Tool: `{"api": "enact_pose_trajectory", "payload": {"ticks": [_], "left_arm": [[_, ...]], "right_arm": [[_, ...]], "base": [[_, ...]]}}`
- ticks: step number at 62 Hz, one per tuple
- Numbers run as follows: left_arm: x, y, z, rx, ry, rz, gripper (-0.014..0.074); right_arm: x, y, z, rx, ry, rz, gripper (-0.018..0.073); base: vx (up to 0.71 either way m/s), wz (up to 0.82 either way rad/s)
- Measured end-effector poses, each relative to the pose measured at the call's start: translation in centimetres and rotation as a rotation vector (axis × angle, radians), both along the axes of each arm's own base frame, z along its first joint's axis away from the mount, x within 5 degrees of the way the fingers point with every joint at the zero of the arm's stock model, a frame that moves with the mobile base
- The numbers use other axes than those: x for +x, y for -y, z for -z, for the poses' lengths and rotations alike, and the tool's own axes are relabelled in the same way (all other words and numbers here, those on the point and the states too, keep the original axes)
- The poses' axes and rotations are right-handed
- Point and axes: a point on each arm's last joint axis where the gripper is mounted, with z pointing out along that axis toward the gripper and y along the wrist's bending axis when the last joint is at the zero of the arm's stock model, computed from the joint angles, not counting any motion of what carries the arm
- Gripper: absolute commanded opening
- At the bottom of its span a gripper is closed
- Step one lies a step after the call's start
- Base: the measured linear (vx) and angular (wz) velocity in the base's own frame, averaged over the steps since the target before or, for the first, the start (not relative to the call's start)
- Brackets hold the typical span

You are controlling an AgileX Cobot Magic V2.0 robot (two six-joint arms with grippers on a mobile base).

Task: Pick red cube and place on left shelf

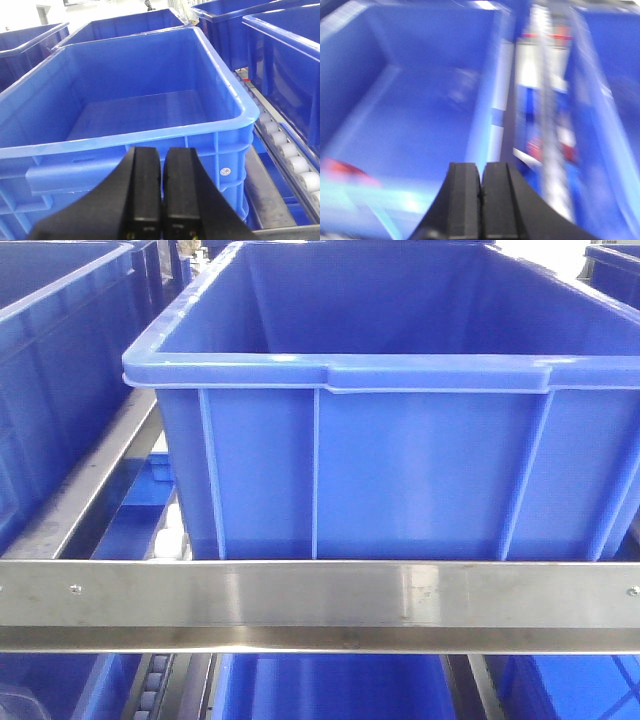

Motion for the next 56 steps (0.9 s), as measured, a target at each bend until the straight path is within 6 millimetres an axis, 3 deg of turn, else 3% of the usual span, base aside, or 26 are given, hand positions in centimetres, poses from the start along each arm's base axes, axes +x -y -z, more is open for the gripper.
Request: {"api": "enact_pose_trajectory", "payload": {"ticks": [15,32,56], "left_arm": [[0.0,0.0,0.0,0.000,0.000,0.000,0.0106],[0.0,0.0,0.0,0.000,0.000,0.000,0.0106],[0.0,0.0,0.0,0.000,0.000,0.000,0.0106]], "right_arm": [[-3.3,0.9,5.6,0.001,0.059,0.087,0.0057],[-4.4,1.0,9.9,0.003,0.097,0.096,0.0057],[-4.4,1.0,10.4,0.002,0.090,0.096,0.0057]], "base": [[0.00,0.00],[-0.01,-0.07],[0.01,0.05]]}}
